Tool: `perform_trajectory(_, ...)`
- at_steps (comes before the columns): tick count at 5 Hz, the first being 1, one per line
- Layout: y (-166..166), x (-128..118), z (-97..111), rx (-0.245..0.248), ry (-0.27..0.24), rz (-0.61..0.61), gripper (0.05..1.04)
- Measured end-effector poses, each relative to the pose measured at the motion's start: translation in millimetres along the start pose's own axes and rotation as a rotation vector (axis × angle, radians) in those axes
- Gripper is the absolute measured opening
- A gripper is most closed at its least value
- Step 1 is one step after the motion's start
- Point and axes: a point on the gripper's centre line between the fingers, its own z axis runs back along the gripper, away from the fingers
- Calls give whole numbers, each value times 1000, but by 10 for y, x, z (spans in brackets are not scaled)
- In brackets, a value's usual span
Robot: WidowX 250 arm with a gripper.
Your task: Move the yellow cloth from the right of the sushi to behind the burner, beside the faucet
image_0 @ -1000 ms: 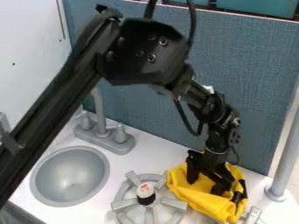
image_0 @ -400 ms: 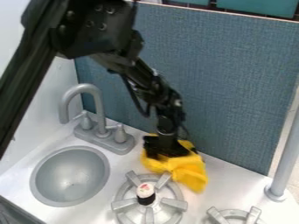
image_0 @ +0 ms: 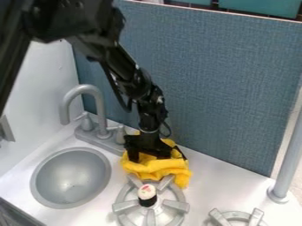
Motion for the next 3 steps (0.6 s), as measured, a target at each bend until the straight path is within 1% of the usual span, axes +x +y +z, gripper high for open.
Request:
perform_trajectory(1, -44, -23, 267, -55, -84, 21, 1000)
perform_trajectory(2, -24, -133, 796, -70, -177, 122, 1000)
perform_trajectory(3, -241, -367, 1175, -30, -89, 79, 1000)
